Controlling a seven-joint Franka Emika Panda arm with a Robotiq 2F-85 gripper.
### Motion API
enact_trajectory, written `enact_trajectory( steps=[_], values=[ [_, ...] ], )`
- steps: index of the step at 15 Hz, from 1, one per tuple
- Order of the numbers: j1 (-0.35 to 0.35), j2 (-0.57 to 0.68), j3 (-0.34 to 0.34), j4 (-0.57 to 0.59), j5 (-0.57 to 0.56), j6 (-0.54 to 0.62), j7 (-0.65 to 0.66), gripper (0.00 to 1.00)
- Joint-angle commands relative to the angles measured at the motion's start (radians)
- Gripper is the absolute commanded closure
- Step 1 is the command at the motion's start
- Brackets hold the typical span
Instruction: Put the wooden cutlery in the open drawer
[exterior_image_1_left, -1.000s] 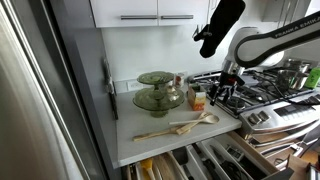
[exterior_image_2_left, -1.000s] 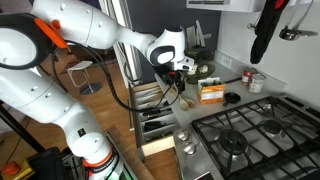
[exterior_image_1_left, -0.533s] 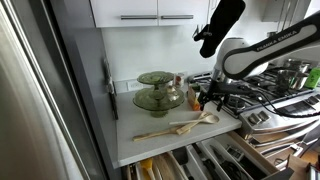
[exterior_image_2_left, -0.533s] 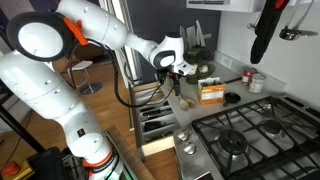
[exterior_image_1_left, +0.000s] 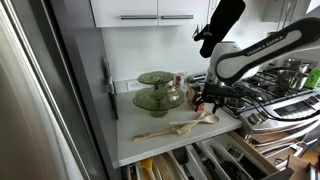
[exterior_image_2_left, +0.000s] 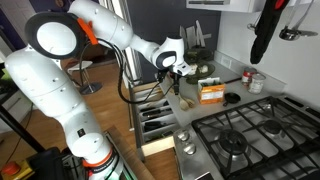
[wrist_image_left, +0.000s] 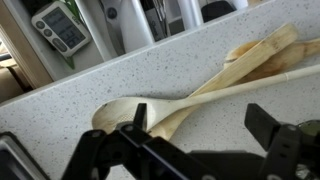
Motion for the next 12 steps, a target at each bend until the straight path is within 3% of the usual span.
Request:
enact_trajectory(
  steps=[1,9,12],
  values=[
    [0.001,0.023,-0.002,0.014,0.022,-0.002,0.065,0.00],
    [0.018,0.125,-0.001,0.068,0.044,0.010,0.447,0.00],
    [0.027,0.163,-0.005,0.087,0.076,0.041,0.526,0.00]
  ],
)
